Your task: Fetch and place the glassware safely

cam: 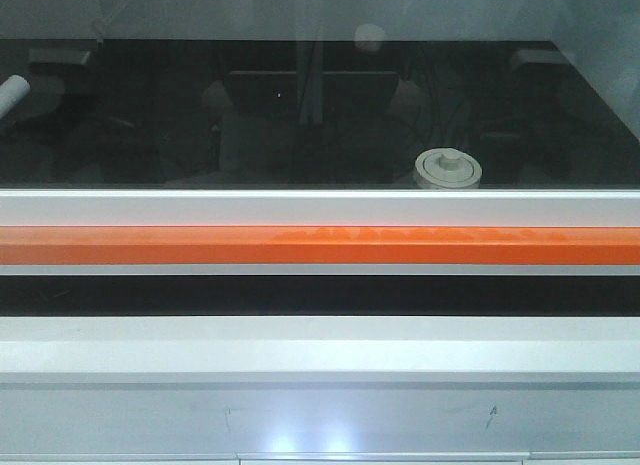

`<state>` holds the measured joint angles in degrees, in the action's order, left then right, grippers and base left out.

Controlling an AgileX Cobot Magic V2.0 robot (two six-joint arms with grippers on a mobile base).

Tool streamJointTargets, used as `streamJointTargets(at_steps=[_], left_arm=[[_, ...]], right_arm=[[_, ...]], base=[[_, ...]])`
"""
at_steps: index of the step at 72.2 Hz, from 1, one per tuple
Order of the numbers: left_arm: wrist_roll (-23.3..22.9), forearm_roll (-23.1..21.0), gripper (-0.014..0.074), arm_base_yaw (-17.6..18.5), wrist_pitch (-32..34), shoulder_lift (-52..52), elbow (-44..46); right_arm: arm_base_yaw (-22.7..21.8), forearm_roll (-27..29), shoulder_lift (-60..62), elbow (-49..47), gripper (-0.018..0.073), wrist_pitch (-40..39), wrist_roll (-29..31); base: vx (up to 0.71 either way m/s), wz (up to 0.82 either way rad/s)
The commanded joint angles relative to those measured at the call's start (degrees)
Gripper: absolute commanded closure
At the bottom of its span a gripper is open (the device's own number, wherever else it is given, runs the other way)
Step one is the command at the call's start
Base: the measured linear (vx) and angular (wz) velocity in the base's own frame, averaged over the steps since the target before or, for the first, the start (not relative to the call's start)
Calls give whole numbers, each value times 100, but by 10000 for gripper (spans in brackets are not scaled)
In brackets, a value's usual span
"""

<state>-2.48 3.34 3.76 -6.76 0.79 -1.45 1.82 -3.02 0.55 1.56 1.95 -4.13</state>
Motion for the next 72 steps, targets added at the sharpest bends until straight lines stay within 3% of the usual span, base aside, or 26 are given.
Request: streamJointTargets(at_steps=[1,19,45,72], left_arm=[[-24,-13,603,-7,775,57,-162],[-25,-103,603,-7,1113,-117,529],[-9,-97,603,-7,676,-2489,2236],[-12,-93,603,-7,1206,-3335,2418]], right_arm=[[-31,0,66,75,567,-611,7],[-31,80,-51,-814,567,-248,24],[-31,125,-2199,-2820,567,-88,15],[-31,122,-3094,-2968,567,-195,22]], base=[[0,0],[0,0],[0,0],[0,0]])
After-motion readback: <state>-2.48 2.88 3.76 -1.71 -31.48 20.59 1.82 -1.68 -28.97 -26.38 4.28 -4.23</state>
